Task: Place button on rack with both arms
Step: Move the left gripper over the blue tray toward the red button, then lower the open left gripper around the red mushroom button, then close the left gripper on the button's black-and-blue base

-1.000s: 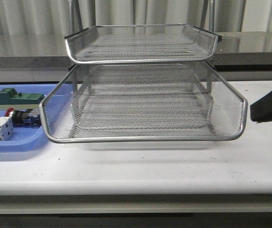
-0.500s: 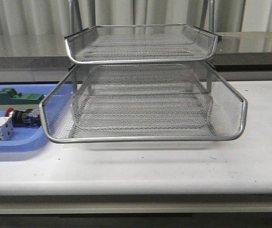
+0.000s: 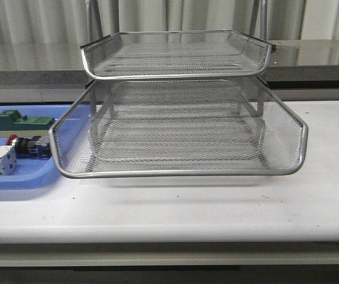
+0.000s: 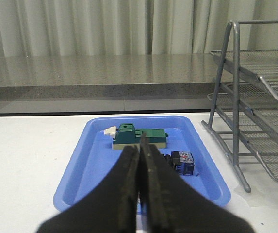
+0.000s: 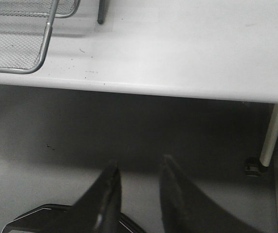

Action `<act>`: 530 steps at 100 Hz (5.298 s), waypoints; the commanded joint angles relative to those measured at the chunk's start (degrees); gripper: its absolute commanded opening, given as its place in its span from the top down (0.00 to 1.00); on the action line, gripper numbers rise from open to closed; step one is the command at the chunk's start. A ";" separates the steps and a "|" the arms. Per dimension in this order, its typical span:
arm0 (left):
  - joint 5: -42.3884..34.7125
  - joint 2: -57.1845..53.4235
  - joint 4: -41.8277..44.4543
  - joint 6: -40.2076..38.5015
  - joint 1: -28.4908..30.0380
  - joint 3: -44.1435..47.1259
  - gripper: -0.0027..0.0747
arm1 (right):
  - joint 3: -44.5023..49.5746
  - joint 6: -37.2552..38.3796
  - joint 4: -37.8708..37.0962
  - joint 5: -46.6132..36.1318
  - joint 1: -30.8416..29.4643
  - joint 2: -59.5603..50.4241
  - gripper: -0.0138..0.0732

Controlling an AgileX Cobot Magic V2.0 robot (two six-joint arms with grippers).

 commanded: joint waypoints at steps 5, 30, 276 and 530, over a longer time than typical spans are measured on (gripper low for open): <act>-4.52 -1.82 -0.22 -0.31 0.02 2.50 0.99 | -2.03 0.18 -0.43 -2.60 -0.28 -0.26 0.84; -4.52 -1.82 -0.22 -0.31 0.02 2.50 0.99 | -2.03 0.18 -0.43 -2.72 -0.28 -0.26 0.92; 30.33 61.30 -3.45 4.39 0.02 -51.19 0.99 | -2.03 0.18 -0.38 -2.72 -0.28 -0.26 0.92; 55.39 124.85 -14.62 61.88 -3.76 -107.07 0.17 | -2.03 0.18 -0.33 -2.72 -0.28 -0.26 0.92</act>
